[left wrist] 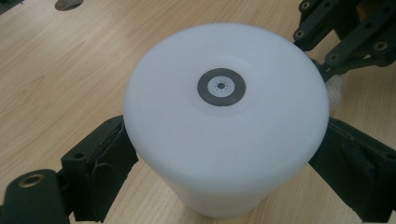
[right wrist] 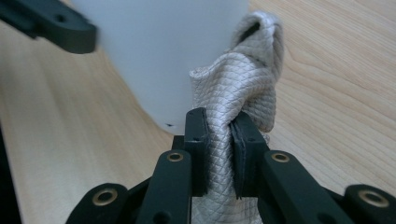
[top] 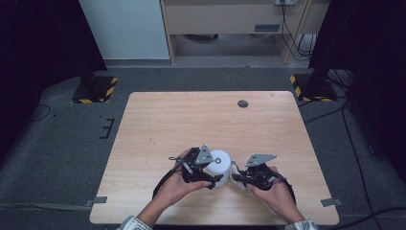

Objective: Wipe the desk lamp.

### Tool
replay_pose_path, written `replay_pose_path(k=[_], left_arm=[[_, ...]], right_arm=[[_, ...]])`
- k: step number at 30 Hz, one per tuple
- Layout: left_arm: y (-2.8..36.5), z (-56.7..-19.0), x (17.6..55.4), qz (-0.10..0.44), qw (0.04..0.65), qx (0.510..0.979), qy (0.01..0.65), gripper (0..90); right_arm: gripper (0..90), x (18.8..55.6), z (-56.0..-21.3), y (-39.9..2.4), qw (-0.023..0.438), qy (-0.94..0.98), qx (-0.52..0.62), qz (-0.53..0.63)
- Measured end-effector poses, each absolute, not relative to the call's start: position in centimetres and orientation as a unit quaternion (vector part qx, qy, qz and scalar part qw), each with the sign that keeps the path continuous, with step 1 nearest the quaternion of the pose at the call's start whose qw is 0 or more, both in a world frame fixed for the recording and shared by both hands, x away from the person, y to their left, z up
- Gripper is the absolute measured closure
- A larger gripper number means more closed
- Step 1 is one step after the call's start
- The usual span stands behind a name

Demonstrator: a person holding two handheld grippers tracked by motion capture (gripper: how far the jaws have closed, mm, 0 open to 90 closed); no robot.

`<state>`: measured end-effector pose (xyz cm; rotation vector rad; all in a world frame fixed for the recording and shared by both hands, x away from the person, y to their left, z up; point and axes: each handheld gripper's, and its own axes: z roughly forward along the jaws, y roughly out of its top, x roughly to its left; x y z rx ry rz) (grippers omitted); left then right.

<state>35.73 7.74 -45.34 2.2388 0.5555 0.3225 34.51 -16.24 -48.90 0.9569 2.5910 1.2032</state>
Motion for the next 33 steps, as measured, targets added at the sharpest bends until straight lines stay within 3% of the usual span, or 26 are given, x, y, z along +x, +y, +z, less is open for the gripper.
replay_pose_path(k=[17, 33], left_arm=[[7.7, -45.3, 35.8, 0.126, 0.391, 0.886, 0.216, 8.9], [7.8, -45.2, 35.9, 0.125, 0.391, 0.886, 0.215, 9.0]], right_arm=[[79.0, 32.8, -45.2, -16.5, 0.073, 0.848, 0.281, 0.443], [78.9, 33.9, -49.1, -15.5, 0.046, 0.874, 0.298, 0.381]])
